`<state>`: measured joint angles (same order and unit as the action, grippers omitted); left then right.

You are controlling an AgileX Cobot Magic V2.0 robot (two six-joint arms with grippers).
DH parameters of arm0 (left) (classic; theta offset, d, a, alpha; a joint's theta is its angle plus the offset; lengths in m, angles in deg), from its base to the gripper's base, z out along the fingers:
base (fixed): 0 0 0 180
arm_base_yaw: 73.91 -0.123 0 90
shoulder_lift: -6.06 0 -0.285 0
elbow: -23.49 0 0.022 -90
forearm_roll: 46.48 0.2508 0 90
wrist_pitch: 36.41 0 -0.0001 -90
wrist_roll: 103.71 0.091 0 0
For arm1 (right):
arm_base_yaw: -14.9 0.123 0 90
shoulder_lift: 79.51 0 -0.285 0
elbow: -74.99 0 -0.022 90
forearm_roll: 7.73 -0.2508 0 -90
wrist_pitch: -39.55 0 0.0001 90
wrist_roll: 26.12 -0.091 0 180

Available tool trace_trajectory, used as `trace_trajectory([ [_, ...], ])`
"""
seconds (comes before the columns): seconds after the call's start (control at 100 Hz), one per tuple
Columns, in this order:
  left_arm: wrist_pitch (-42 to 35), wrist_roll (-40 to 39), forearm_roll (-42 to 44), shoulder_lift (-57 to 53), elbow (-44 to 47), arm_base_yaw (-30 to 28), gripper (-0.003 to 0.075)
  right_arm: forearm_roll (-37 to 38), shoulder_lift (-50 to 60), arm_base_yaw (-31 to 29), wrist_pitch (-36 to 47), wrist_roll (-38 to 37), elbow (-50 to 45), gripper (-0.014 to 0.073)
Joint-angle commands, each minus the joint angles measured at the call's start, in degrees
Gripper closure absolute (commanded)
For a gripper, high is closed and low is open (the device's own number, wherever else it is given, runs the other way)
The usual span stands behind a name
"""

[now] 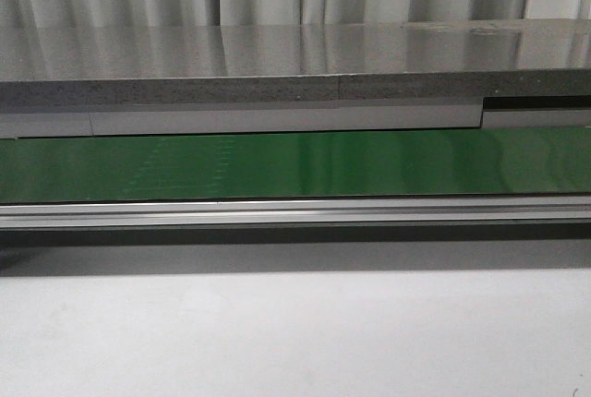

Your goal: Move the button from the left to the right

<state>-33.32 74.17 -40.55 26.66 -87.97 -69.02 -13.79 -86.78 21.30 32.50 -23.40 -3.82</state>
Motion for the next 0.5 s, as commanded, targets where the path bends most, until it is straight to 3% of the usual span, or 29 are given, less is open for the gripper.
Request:
trace_trajectory([
  [0.0, -6.44, -0.64, 0.00, -2.94, 1.11, 0.14, 0.0739, 0.47, 0.74, -0.16, 4.81, 0.28, 1.05, 0.0661],
  [0.32, -6.88, -0.73, -0.57, -14.70, 8.95, -4.06, 0.0739, 0.47, 0.74, -0.16, 4.81, 0.28, 1.05, 0.0661],
  [0.49, -9.07, -0.73, -1.57, -14.97, 10.82, -4.77, 0.0739, 0.47, 0.74, -0.16, 4.81, 0.28, 1.05, 0.0661],
])
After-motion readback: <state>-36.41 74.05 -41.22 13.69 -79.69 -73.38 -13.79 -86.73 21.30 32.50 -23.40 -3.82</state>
